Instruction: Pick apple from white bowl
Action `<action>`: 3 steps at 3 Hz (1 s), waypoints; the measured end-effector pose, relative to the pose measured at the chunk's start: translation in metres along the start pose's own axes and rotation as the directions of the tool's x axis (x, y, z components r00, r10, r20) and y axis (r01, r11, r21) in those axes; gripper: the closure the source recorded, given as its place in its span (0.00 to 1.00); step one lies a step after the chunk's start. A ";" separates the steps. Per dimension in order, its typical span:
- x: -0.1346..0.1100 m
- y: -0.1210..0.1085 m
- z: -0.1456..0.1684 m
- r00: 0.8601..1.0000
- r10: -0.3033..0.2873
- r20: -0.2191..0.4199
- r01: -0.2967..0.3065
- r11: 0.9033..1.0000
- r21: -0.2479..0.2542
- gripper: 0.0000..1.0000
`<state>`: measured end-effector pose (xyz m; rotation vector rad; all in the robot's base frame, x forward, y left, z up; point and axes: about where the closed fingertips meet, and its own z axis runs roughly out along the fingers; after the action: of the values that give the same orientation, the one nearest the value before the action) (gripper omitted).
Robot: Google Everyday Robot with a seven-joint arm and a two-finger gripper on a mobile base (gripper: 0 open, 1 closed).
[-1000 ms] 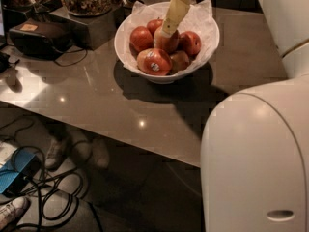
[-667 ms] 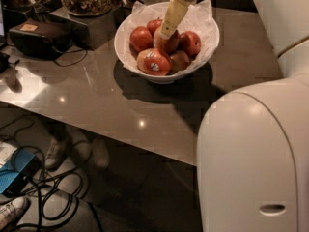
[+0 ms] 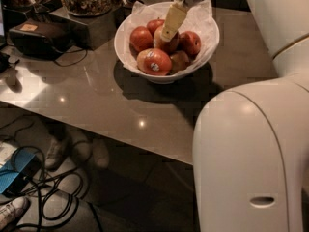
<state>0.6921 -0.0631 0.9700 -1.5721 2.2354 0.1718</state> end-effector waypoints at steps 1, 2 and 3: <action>0.004 0.000 0.006 1.000 0.001 -0.006 -0.001 1.000 -0.009 0.38; 0.009 0.001 0.012 1.000 -0.001 -0.014 0.001 1.000 -0.021 0.38; 0.013 0.002 0.016 1.000 -0.006 -0.019 0.006 0.999 -0.032 0.36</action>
Offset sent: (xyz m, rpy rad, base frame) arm -0.0229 -0.0182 -0.0219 -0.0435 0.0995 0.0255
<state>0.6903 -0.0681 0.9499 -1.6031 2.2525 0.1928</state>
